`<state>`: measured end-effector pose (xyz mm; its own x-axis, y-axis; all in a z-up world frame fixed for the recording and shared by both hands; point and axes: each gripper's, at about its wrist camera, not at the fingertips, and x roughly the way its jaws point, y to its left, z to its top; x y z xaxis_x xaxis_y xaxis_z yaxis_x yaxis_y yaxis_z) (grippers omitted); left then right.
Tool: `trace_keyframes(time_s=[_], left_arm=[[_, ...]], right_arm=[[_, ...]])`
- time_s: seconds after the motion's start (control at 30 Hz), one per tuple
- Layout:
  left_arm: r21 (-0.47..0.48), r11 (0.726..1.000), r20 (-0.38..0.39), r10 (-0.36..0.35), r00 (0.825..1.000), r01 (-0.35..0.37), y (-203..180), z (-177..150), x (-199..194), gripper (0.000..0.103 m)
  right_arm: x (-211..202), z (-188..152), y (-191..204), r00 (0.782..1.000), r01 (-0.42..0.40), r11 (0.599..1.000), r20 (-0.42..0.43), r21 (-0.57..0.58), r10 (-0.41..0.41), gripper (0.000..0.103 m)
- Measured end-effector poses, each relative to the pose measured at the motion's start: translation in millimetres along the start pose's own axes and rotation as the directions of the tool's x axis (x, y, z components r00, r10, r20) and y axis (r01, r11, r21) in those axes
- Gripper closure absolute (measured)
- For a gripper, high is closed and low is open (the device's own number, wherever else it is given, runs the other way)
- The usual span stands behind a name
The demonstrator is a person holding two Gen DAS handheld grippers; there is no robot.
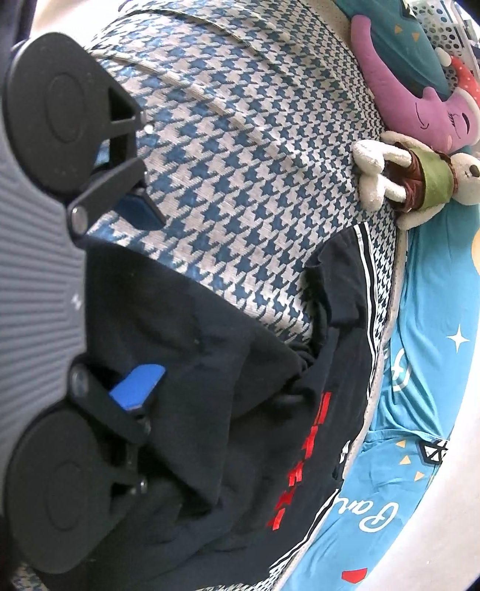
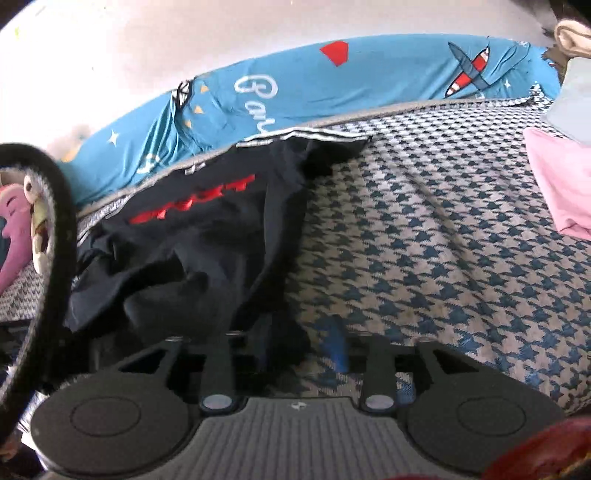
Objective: Fold clothes
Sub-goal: 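Open the right tool to release the T-shirt and withdraw it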
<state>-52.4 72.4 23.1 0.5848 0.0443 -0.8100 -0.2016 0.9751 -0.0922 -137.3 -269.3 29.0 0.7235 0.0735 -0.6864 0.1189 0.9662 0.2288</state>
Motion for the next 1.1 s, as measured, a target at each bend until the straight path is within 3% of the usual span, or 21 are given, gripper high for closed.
trace_keyframes(time_s=[0.2,0.3,0.37,0.4,0.5,0.6,0.7,0.77,0.83,0.93,1.1], left_arm=[[0.016,1.000,-0.002,-0.003,1.000,0.003,-4,-4,1,0.020],[0.017,1.000,-0.007,-0.001,1.000,0.001,-4,-6,3,0.020],[0.012,1.000,-0.008,-0.002,1.000,0.002,-3,-7,4,0.020],[0.011,1.000,-0.008,-0.003,1.000,0.003,-3,-8,4,0.019],[0.016,1.000,-0.006,0.000,1.000,0.000,-3,-8,4,0.019],[0.007,1.000,-0.006,-0.001,1.000,0.001,-2,-7,4,0.019],[0.010,1.000,-0.008,0.000,1.000,0.000,-4,-7,5,0.019],[0.017,1.000,-0.011,0.004,1.000,-0.004,-6,-7,5,0.019],[0.024,1.000,-0.013,0.013,1.000,-0.013,-8,-8,6,0.019],[0.026,0.999,-0.011,0.020,1.000,-0.019,-9,-8,5,0.019],[0.026,0.999,-0.001,0.028,1.000,-0.028,-9,-7,1,0.019]], right_arm=[[21,-4,9,1.000,0.007,0.999,-0.001,-0.043,-0.008,0.062],[36,-6,24,1.000,0.008,0.992,0.001,-0.128,-0.007,0.062],[41,-10,34,1.000,0.006,0.983,0.005,-0.181,-0.006,0.074],[43,-12,38,1.000,0.006,0.979,0.007,-0.206,-0.005,0.088],[38,-15,44,1.000,0.012,0.969,0.017,-0.245,-0.008,0.091],[14,-11,31,0.995,0.082,0.985,0.073,-0.149,-0.071,0.092],[-20,-8,14,0.974,0.170,0.984,0.165,-0.060,-0.158,0.094],[-31,-10,1,0.962,0.221,0.975,0.159,0.015,-0.220,0.094],[-32,-12,-12,0.960,0.256,0.963,0.099,0.085,-0.263,0.094],[-28,-12,-23,0.958,0.276,0.952,0.047,0.129,-0.284,0.093],[-32,1,-22,0.972,0.209,0.973,0.086,0.102,-0.218,0.093]])
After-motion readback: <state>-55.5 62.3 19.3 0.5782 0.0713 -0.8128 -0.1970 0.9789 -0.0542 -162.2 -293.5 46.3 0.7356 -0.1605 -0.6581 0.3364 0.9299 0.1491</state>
